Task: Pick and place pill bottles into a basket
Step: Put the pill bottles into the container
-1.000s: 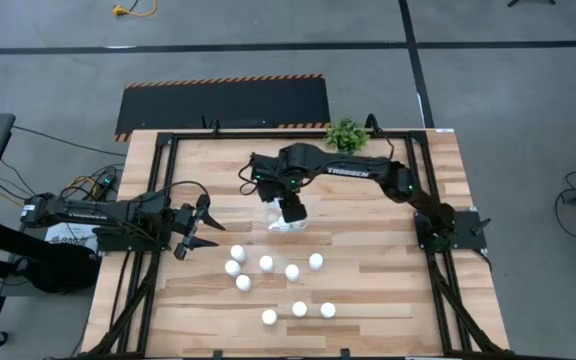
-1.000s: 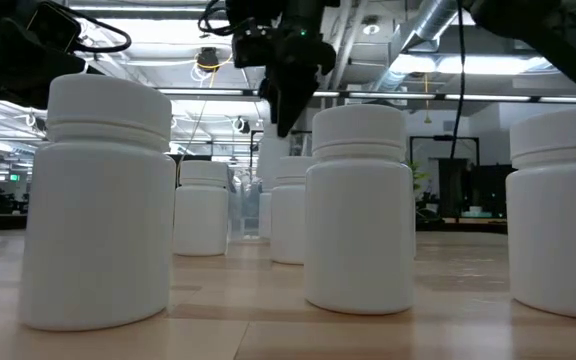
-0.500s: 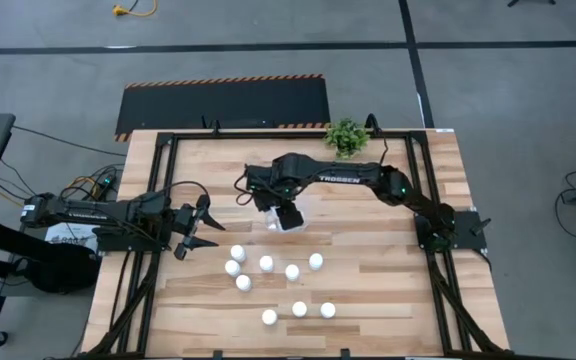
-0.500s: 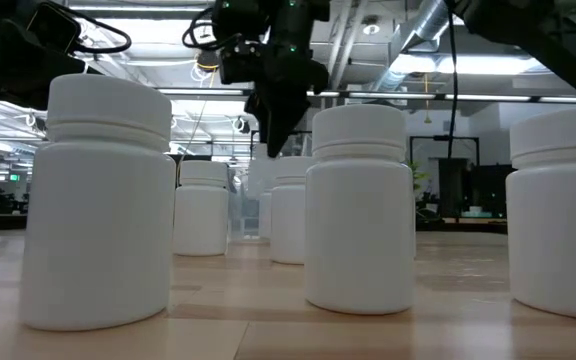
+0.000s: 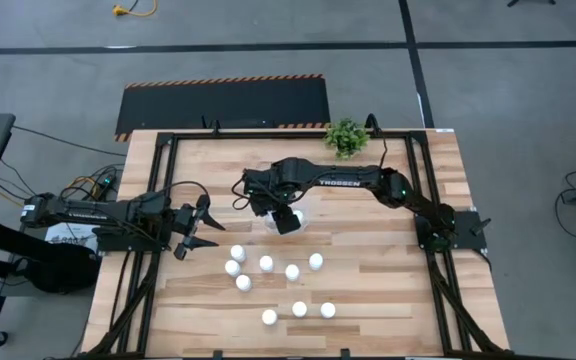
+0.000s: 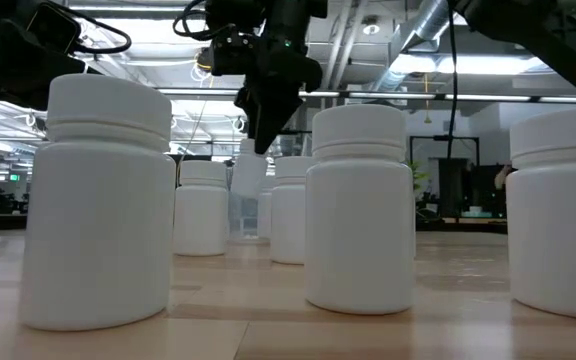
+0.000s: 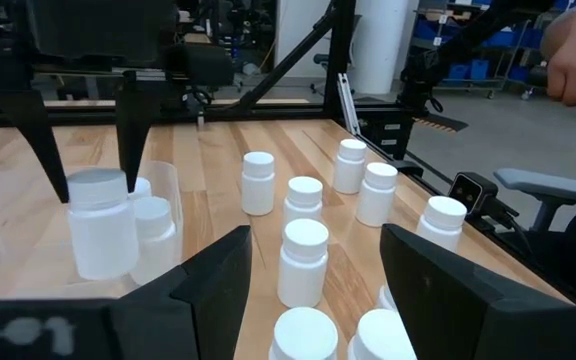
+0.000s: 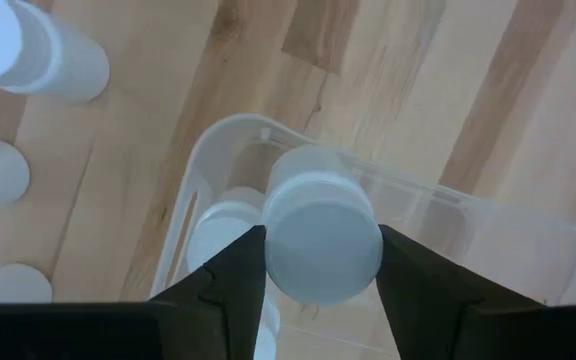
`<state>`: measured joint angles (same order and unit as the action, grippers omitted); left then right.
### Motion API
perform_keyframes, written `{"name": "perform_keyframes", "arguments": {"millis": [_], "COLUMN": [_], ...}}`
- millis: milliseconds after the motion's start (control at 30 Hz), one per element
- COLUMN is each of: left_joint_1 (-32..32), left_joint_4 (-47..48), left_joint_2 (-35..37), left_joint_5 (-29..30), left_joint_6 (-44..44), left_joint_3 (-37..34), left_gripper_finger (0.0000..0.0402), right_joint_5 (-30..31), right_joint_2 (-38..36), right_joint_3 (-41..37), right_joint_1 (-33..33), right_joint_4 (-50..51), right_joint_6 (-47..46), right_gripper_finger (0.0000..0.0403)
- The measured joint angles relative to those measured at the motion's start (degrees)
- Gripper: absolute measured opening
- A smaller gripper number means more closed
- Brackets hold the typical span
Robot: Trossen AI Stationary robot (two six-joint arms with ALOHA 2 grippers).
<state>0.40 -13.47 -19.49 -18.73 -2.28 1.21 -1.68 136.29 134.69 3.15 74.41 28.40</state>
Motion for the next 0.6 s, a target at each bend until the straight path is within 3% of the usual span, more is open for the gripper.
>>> {"name": "perform_keyframes", "arguments": {"millis": [600], "left_joint_1": [0.0], "left_joint_4": [0.0], "left_joint_2": [0.0], "left_joint_5": [0.0], "left_joint_6": [0.0], "left_joint_3": [0.0], "left_gripper_finger": [0.0211], "right_joint_5": [-0.2], "right_joint_2": [0.0], "right_joint_3": [0.0], "right_joint_1": [0.7], "right_joint_4": [0.8], "right_joint_6": [1.2], "right_gripper_finger": [0.0165]}}
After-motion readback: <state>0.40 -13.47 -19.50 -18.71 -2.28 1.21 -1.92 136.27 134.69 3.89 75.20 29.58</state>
